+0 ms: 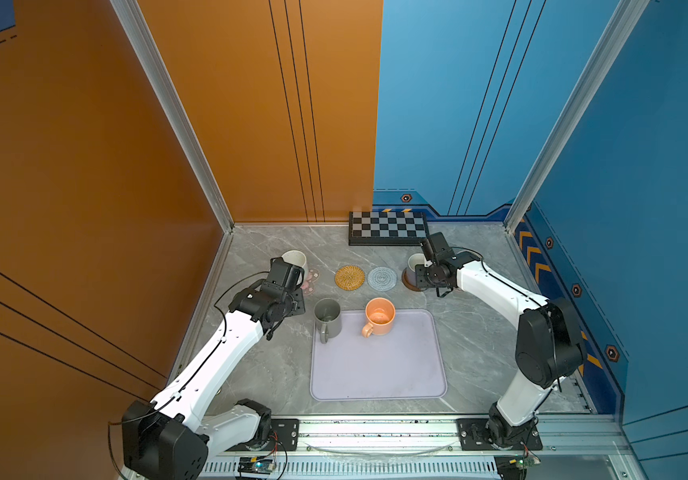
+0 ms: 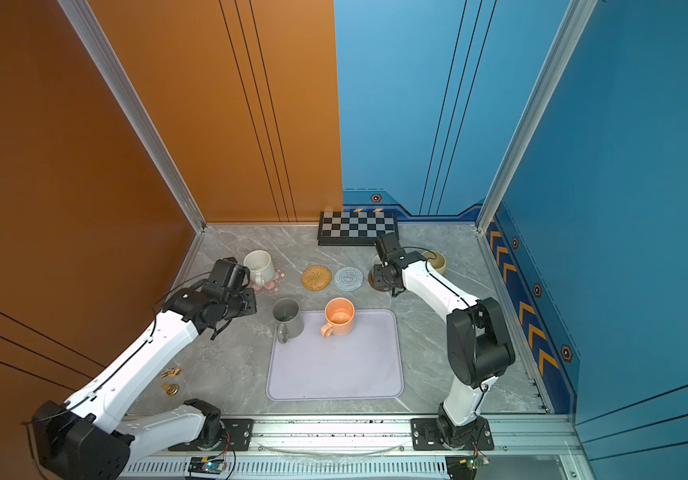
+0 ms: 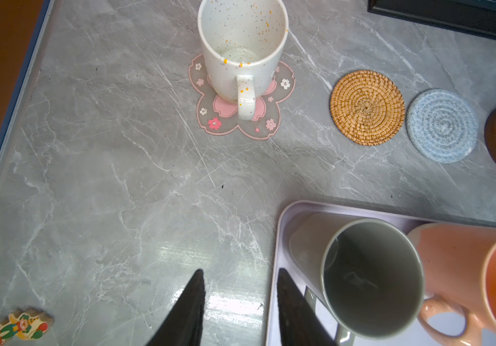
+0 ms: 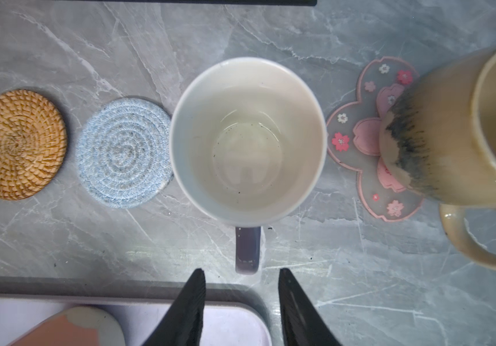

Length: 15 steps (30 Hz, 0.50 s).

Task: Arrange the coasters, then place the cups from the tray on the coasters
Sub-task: 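Open the right gripper and raise it off the white mug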

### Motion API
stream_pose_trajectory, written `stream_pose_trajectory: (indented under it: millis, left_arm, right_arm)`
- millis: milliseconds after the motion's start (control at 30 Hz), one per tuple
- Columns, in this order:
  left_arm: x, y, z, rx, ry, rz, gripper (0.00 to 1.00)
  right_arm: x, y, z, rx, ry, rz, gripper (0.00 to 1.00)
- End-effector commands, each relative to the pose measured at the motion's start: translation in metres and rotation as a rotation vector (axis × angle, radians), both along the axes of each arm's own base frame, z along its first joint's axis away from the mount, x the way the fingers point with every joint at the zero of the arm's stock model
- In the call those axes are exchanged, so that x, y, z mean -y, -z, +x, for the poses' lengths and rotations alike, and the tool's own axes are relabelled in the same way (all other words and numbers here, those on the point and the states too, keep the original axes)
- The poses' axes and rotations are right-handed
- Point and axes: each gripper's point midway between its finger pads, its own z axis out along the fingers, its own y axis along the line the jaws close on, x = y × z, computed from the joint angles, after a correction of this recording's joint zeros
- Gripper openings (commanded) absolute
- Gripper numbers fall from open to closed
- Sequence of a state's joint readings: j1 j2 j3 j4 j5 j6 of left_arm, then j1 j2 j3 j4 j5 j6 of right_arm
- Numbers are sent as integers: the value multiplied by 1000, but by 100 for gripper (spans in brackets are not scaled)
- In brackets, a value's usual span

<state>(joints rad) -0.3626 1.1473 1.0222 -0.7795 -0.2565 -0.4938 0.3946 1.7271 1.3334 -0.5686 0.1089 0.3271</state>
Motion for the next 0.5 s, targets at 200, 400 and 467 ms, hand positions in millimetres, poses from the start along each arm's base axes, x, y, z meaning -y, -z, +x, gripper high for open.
stream_pose_trajectory:
  millis: [200,400,467]
  left_arm:
    - [13,12,-36,-101,137,21,43]
    - [26,13,-52,-93,189,-13,44]
    - [30,15,-57,-100,209,-13,44]
  right_arm:
    - [5,-37,-26,59,-24,-26,46]
    - [9,-59,-36,109,-9,2,47]
    - [10,-66,-39,126,-4,9,47]
